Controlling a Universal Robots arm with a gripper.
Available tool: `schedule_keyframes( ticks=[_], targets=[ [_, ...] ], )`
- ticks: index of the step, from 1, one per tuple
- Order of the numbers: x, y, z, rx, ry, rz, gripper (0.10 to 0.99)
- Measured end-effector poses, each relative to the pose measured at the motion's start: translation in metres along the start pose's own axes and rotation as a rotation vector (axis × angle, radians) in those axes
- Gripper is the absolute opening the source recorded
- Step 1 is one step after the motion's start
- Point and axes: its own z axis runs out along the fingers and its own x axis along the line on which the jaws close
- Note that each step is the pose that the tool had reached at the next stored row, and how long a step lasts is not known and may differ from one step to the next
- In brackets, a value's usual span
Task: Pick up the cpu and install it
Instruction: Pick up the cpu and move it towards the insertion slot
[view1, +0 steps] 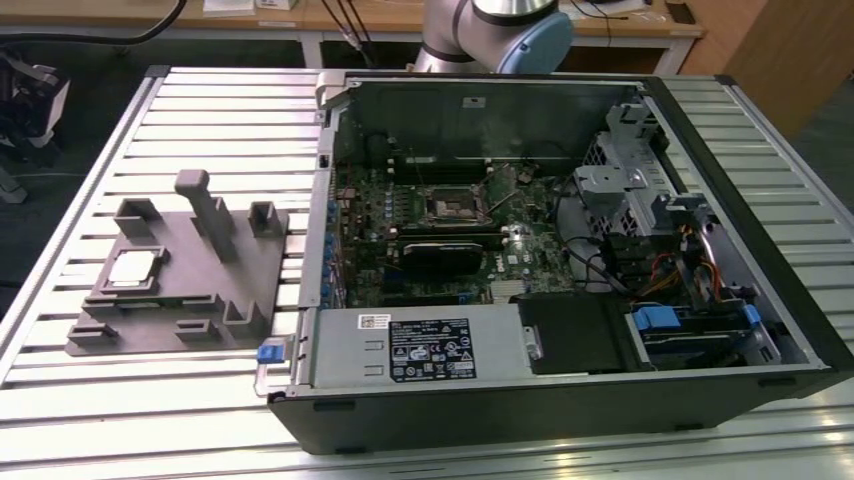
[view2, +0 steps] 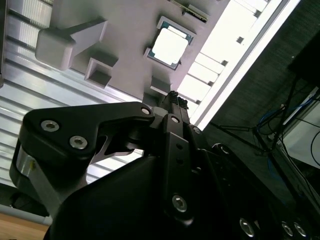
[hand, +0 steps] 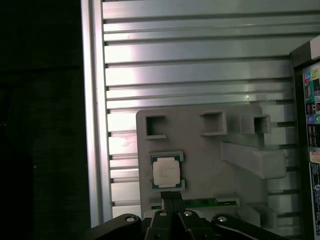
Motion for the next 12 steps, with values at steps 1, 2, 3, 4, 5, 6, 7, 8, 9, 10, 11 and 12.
schedule_keyframes(
  ticks=[1, 2, 3, 4, 5, 6, 7, 8, 9, 10, 11, 12],
  targets=[
    [0.0000, 0.0000, 0.0003, 0.000, 0.0000, 0.000, 0.106],
    [0.0000, 0.0000, 0.0007, 0.000, 0.0001, 0.000, 0.106],
    [0.0000, -0.0001, 0.0010, 0.000, 0.0001, 0.000, 0.106],
    [0.0000, -0.0001, 0.0014, 0.000, 0.0001, 0.000, 0.106],
    [0.0000, -0.0001, 0.0019, 0.000, 0.0001, 0.000, 0.106],
    [0.0000, -0.0001, 0.0023, 0.000, 0.0001, 0.000, 0.106],
    [0.0001, -0.0001, 0.0028, 0.000, 0.0001, 0.000, 0.106],
    [0.0001, -0.0002, 0.0033, 0.000, 0.0000, 0.000, 0.106],
    [0.0001, -0.0002, 0.0037, 0.000, 0.0000, 0.000, 0.106],
    [0.0001, -0.0002, 0.0041, 0.000, 0.0001, 0.000, 0.106],
    [0.0001, -0.0002, 0.0045, 0.000, 0.0002, 0.000, 0.106],
    [0.0001, -0.0002, 0.0050, 0.000, 0.0000, 0.000, 0.106]
  ],
)
